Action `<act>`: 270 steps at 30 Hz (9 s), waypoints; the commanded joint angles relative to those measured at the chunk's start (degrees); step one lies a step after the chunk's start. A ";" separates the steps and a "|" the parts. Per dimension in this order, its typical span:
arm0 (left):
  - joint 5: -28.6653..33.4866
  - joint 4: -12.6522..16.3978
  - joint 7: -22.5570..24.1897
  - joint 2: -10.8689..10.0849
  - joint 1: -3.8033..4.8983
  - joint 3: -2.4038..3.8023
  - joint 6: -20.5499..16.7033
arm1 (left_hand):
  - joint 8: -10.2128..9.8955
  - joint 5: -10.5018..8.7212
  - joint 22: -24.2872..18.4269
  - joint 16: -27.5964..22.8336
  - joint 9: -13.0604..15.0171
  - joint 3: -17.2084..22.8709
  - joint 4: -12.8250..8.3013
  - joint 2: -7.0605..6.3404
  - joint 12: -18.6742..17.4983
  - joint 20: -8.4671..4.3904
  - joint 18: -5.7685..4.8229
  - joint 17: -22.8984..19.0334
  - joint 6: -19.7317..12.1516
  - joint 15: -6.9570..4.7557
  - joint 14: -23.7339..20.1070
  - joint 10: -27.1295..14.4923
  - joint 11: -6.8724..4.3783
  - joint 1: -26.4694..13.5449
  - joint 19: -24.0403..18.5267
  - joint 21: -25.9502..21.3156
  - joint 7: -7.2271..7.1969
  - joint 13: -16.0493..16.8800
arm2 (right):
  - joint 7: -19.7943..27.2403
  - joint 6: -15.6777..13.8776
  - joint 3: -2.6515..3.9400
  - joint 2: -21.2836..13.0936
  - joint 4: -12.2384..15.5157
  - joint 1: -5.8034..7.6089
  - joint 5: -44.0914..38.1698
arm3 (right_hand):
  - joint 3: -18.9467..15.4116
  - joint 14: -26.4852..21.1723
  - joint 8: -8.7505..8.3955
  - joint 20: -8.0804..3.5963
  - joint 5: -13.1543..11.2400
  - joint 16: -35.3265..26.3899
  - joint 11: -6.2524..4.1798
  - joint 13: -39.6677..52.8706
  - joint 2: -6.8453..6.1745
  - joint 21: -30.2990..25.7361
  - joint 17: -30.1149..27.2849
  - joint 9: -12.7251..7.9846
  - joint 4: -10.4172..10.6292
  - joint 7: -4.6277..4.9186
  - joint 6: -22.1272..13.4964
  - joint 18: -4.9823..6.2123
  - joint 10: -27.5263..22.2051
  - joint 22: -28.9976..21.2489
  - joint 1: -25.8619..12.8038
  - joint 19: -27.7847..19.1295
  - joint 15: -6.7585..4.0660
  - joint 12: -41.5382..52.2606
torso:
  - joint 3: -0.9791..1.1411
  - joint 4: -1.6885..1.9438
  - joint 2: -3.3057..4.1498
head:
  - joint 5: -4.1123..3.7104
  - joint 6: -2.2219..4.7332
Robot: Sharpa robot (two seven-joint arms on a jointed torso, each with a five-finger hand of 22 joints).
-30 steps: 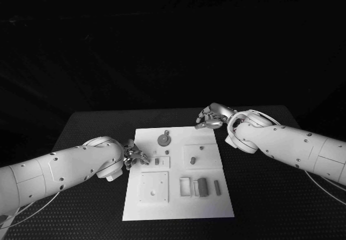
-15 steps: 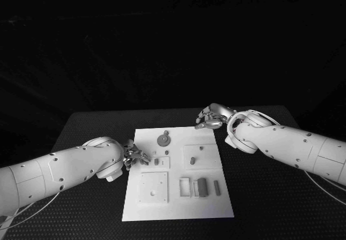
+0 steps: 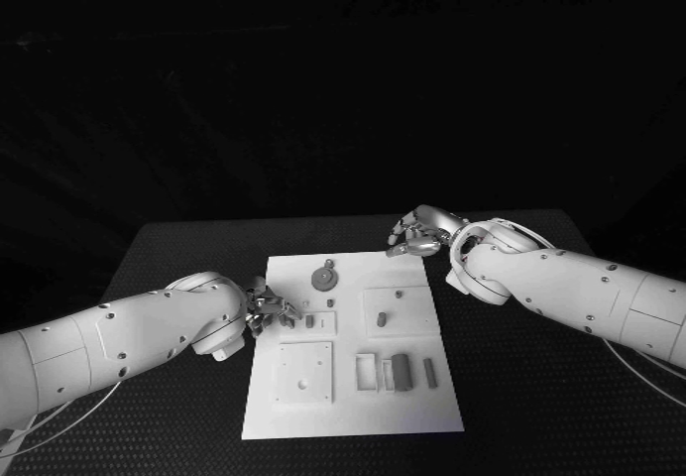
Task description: Assemble the parts on the task board
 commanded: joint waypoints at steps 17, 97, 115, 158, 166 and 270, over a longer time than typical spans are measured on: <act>0.91 0.23 0.87 0.04 0.02 0.12 -0.33 | -0.33 -0.16 1.04 0.24 0.21 -0.18 -0.35 0.12 0.41 -0.24 -0.71 0.01 0.49 -0.16 -0.35 -0.20 -0.10 0.17 -0.03 -0.22 0.07 -0.07 | 0.50 0.67 0.03 0.00 0.00 -0.02 -0.14 | 0.23 0.02 -0.35 -0.03 0.33 0.20 0.12 -0.09 -0.03 -0.14 -0.09 0.07 0.00 0.40 0.06 0.81 -0.48 -0.08 -0.57 -0.54 -0.43 0.37 | 0.00 0.00 0.01 | -0.09 0.02; -2.67 0.16 2.03 0.10 0.02 0.13 0.45 | -1.97 0.36 1.14 0.76 1.78 -1.45 -3.89 1.83 1.10 -0.18 -0.78 0.40 1.21 -0.17 -0.22 -0.02 -0.08 6.57 0.42 -0.13 0.09 0.08 | 0.52 0.63 0.03 0.04 0.01 -0.02 -0.14 | 0.19 0.00 -0.40 0.00 0.33 0.23 0.14 -0.17 -0.03 -0.14 -0.13 0.13 0.03 0.42 0.05 0.81 -0.50 -0.09 -0.68 -0.55 -0.42 0.42 | 0.00 0.01 0.03 | -0.25 -0.02; -1.26 0.04 2.88 0.23 0.02 0.15 0.30 | -2.19 -2.28 1.12 0.85 2.34 -3.05 -4.04 2.02 1.31 0.15 -0.80 0.53 1.37 0.01 -0.44 -0.16 0.09 12.90 0.08 0.10 0.25 -0.02 | 0.52 0.64 0.03 0.06 0.01 -0.03 -0.12 | 0.19 0.00 -0.42 0.00 0.33 0.24 0.14 -0.18 -0.03 -0.13 -0.14 0.14 0.02 0.42 0.04 0.81 -0.50 -0.09 -0.68 -0.55 -0.42 0.44 | 0.01 0.02 -0.01 | -0.28 0.01; -6.36 -1.96 27.55 1.55 0.12 2.89 -13.48 | -10.15 -2.50 -8.10 -21.99 -4.48 8.72 -4.62 1.17 -33.27 10.80 -0.42 -8.26 -9.42 11.82 -13.77 -17.15 11.69 21.61 -16.37 -16.14 7.75 -18.69 | 1.16 -0.26 0.02 0.15 -1.13 -0.03 0.53 | 0.21 0.04 -1.81 -0.03 0.33 0.33 0.82 -0.30 -0.06 -0.10 -0.23 -0.37 -0.11 1.16 -2.22 0.81 -0.54 -0.12 -0.60 -0.49 0.13 0.62 | 0.08 -0.09 0.09 | -0.59 0.69; -22.04 -2.70 31.08 4.21 0.12 2.80 -13.90 | -12.18 -2.56 -6.70 -17.48 -7.70 6.99 -4.48 -1.17 -40.90 8.88 2.84 -4.94 -10.98 10.10 -2.25 -16.25 11.33 23.94 -4.76 -11.39 7.56 -23.48 | 1.24 -0.26 0.02 0.21 -1.15 -0.03 0.58 | 0.22 0.04 -1.84 -0.03 0.33 0.34 0.85 -0.31 -0.02 -0.10 -0.24 -0.38 -0.10 1.20 -2.26 0.81 -0.54 -0.13 -0.60 -0.48 0.18 0.63 | 0.07 -0.01 0.10 | -0.72 0.73; -37.44 -13.18 29.25 13.81 -3.11 0.95 -6.65 | -10.75 -0.05 1.32 -5.94 -13.51 5.93 -4.39 0.48 -48.68 8.29 5.88 1.53 -7.45 9.28 0.72 -8.92 10.55 25.52 0.74 -4.31 7.94 -27.95 | 4.93 -1.73 0.04 0.76 -1.50 0.02 9.03 | 1.39 -14.23 -3.12 9.87 0.33 -54.95 8.15 -38.31 1.03 -30.22 -27.45 -0.97 -0.44 5.70 -10.00 -6.51 -7.47 -13.06 -0.26 -32.15 15.02 -43.67 | -0.01 0.00 0.02 | -1.35 -0.65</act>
